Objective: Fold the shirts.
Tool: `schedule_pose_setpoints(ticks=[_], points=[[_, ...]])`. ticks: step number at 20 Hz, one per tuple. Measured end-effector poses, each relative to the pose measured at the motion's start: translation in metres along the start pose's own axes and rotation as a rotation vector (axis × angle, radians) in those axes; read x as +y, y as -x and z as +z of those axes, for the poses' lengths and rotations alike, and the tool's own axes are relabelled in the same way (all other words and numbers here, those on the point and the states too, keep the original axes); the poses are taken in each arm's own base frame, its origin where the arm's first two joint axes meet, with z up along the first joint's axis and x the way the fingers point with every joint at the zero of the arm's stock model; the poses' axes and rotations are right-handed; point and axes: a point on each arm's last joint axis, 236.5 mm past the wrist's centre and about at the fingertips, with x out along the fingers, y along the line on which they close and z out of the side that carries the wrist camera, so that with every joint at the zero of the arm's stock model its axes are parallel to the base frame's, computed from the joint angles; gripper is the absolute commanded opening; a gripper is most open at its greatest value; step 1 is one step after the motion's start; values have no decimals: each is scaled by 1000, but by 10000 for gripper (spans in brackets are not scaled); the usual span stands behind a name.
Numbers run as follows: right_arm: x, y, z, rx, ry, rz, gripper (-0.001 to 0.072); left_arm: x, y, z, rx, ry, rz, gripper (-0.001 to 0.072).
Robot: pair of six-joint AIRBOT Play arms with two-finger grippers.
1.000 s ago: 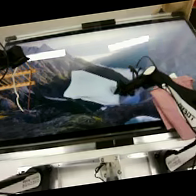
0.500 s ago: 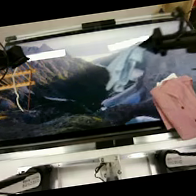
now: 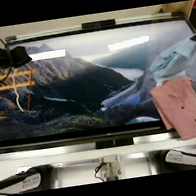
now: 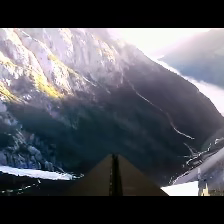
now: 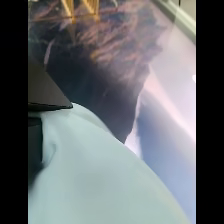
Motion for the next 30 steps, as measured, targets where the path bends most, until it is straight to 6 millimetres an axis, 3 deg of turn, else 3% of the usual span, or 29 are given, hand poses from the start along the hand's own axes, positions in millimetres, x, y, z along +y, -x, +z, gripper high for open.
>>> schedule_pose_setpoints(ticks=[3,5,10,16,18,21,22,23,24,27,29,30], points=[[-26,32,-12,13,-30,-116,46,-6,-1,-1,4,-18,-8,28],[-38,47,-34,77,-40,-200,46,-8,-2,-2,6,-27,-12,28],[-98,81,-71,136,-108,-495,47,-10,-3,-2,5,-42,-15,28],[-176,89,-191,465,-291,-735,47,-12,-3,-2,5,-61,-17,28],[-196,91,-217,533,-312,-795,47,-13,-3,-2,5,-67,-18,28],[-221,94,-237,578,-315,-874,65,-13,-3,-2,5,-71,-18,28],[-228,95,-241,585,-312,-895,246,-13,-3,-2,5,-71,-18,28],[-233,95,-245,589,-310,-909,579,-13,-3,-2,5,-72,-19,28],[-238,94,-245,581,-308,-924,641,-13,-3,-2,5,-73,-19,28],[-245,94,-241,552,-299,-948,640,-13,-4,-3,6,-75,-19,27],[-244,100,-219,495,-252,-961,638,-13,-3,-2,5,-85,-14,26],[-241,105,-197,436,-205,-971,638,-13,-2,-2,5,-99,-1,26]])
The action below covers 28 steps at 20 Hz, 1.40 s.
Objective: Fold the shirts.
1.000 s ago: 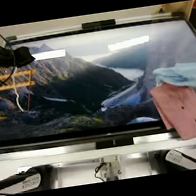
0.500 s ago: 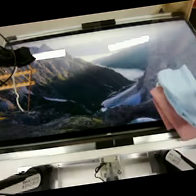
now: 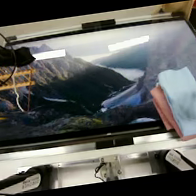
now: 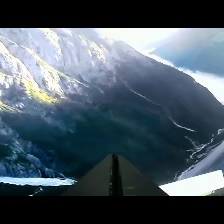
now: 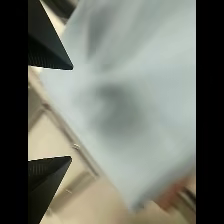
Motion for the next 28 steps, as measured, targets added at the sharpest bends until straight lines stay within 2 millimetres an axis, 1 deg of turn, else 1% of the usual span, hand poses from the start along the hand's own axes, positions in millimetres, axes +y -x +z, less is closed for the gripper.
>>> schedule_pose_setpoints(ticks=[1,2,3,4,5,6,7,8,9,10,11,12,13,15,18,20,25,28], points=[[-1,19,19,-85,9,-6,638,1,1,-2,12,-26,25,25],[1,45,43,-195,28,-12,638,2,1,-5,28,-56,62,25],[9,75,67,-318,59,-13,637,6,0,-9,54,-90,118,26],[24,103,85,-422,100,2,635,10,-1,-15,89,-134,184,28],[48,132,100,-528,154,30,582,15,-4,-22,125,-176,247,66],[74,152,107,-599,208,63,540,17,-7,-29,168,-215,300,324],[109,171,110,-659,271,110,548,19,-13,-37,211,-243,336,538],[141,179,107,-677,327,149,548,19,-21,-49,266,-262,361,548],[174,178,101,-661,385,189,548,20,-28,-60,321,-268,375,552],[201,172,91,-622,431,222,548,23,-37,-75,387,-261,386,553],[225,160,79,-554,476,248,548,25,-44,-89,443,-248,396,553],[244,146,67,-482,511,266,548,29,-51,-102,492,-223,407,553],[258,134,55,-413,540,279,548,31,-55,-112,520,-198,420,554],[282,113,34,-295,591,302,548,34,-61,-123,538,-153,439,554],[295,100,19,-214,624,307,548,33,-68,-125,511,-132,440,552],[298,97,13,-190,634,310,548,32,-72,-125,498,-125,437,552],[302,93,9,-166,643,311,548,22,-80,-123,474,-109,394,552],[302,93,8,-162,645,314,548,20,-81,-124,475,-123,381,552]])
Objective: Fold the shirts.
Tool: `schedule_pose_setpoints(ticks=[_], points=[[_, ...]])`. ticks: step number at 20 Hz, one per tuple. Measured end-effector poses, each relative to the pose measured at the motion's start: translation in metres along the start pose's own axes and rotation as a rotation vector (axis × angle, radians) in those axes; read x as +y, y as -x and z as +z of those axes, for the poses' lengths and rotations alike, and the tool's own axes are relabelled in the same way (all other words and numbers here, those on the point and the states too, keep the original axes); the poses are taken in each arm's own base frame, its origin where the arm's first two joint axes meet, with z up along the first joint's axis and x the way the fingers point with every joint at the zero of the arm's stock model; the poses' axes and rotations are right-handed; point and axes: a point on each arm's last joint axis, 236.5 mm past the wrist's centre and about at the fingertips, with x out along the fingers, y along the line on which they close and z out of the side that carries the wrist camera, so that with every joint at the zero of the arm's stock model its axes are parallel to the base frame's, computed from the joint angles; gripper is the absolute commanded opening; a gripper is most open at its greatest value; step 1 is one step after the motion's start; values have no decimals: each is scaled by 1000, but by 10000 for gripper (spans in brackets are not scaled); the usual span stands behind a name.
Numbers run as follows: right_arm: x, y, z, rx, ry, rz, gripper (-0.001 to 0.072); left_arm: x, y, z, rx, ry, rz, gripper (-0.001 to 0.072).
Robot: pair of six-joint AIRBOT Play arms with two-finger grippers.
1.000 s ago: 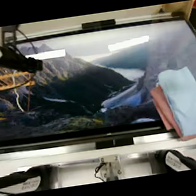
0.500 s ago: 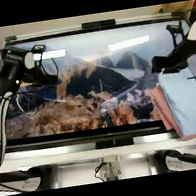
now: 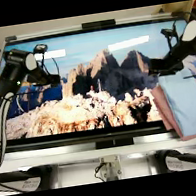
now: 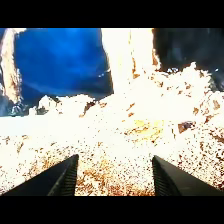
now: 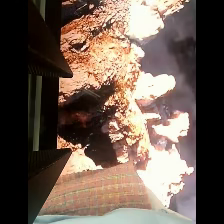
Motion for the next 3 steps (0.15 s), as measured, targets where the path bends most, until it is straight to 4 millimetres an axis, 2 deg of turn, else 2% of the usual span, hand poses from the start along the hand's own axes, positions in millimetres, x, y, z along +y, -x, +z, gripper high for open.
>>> schedule_pose_setpoints(ticks=[3], points=[[0,0,0,2,0,0,548,-1,0,1,-2,-27,-5,551]])
